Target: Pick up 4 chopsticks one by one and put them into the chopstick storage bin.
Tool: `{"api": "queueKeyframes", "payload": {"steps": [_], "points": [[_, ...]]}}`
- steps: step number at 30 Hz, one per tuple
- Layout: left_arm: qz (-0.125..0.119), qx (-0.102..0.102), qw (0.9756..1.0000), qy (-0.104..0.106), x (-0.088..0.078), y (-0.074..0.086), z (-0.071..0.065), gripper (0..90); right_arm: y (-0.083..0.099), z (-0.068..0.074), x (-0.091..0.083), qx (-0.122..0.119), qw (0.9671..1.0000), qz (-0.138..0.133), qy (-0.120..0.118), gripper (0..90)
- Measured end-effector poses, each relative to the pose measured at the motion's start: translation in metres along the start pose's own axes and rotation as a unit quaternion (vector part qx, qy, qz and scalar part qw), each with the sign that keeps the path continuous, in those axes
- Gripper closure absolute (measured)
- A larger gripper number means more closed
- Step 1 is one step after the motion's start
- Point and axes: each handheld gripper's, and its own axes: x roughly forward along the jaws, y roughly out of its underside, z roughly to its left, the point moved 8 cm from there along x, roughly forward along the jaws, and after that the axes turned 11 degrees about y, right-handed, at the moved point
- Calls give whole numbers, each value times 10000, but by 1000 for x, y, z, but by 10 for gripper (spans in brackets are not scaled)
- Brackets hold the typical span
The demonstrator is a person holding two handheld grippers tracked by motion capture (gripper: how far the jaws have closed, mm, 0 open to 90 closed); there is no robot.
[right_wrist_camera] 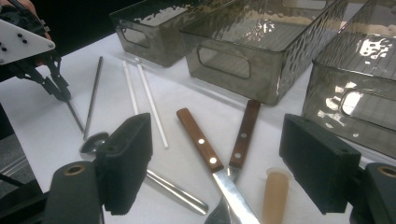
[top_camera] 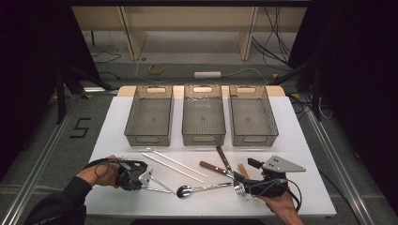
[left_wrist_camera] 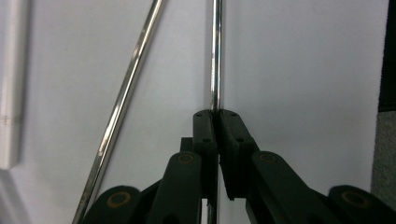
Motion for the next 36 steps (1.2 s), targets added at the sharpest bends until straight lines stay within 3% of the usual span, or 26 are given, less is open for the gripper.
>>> {"api": "queueKeyframes", "payload": {"steps": [1,2,7,13,16,17,18,20,21,22,23,24,25,26,27,28,29,30,31,32,33,34,35,36], "points": [[0,0,10000,0,0,0,0,852,0,0,0,7,10000,3,1,267],[-174,-84,9998,-26,-4,-2,0,852,0,0,0,8,10000,0,7,267],[-137,-31,9999,-64,-12,-3,0,854,0,-1,0,16,10000,-7,10,266],[-289,-130,9994,-164,-21,-6,0,854,0,-1,0,13,10000,-3,8,267],[-473,-380,9976,-323,-27,-9,5,854,0,-1,0,12,10000,-2,12,267],[-473,-380,9976,-323,-27,-9,5,854,0,-1,0,15,10000,-1,16,267],[-607,-583,9955,-425,-31,-10,9,853,0,-1,0,21,10000,0,16,267],[-743,-767,9931,-484,-37,-10,13,853,0,-1,0,21,10000,-3,18,266],[-743,-767,9931,-484,-37,-10,13,853,0,-1,0,21,10000,-3,18,266],[-894,-961,9897,-566,-42,-11,17,853,0,-1,0,20,10000,-15,17,266],[-894,-961,9897,-566,-42,-11,17,853,0,-1,0,23,10000,-15,19,267],[-1052,-1152,9860,-587,-48,-13,21,853,-1,-1,0,22,10000,-22,22,267],[-1052,-1152,9860,-587,-48,-13,21,853,-1,-2,0,21,10000,-25,26,267],[-1193,-1349,9813,-678,-52,-14,25,853,-1,-2,0,13,10000,-31,29,266],[-1193,-1349,9813,-678,-52,-14,25,853,-1,-2,-1,15,10000,-35,28,266],[-1339,-1556,9759,-747,-57,-14,29,853,-1,-2,-1,22,10000,-43,30,266],[-1339,-1556,9759,-747,-57,-14,29,853,-1,-2,-1,22,10000,-43,30,266],[-1554,-1799,9681,-797,-62,-16,33,853,-1,-2,-1,22,10000,-38,34,266],[-1554,-1799,9681,-797,-62,-16,33,853,-1,-2,-1,22,10000,-38,34,266],[-1748,-2041,9596,-838,-68,-17,37,853,-1,-2,-1,19,10000,-43,35,266],[-1748,-2041,9596,-838,-68,-17,37,854,-1,-2,-1,15,10000,-42,36,266],[-1888,-2193,9529,-911,-75,-18,40,853,-1,-2,-1,10,10000,-32,37,266],[-1888,-2193,9529,-911,-75,-18,40,853,-1,-2,0,10,10000,-31,37,266],[-2080,-2351,9447,-949,-82,-19,44,853,-1,-2,-1,18,10000,-26,34,266]]}}
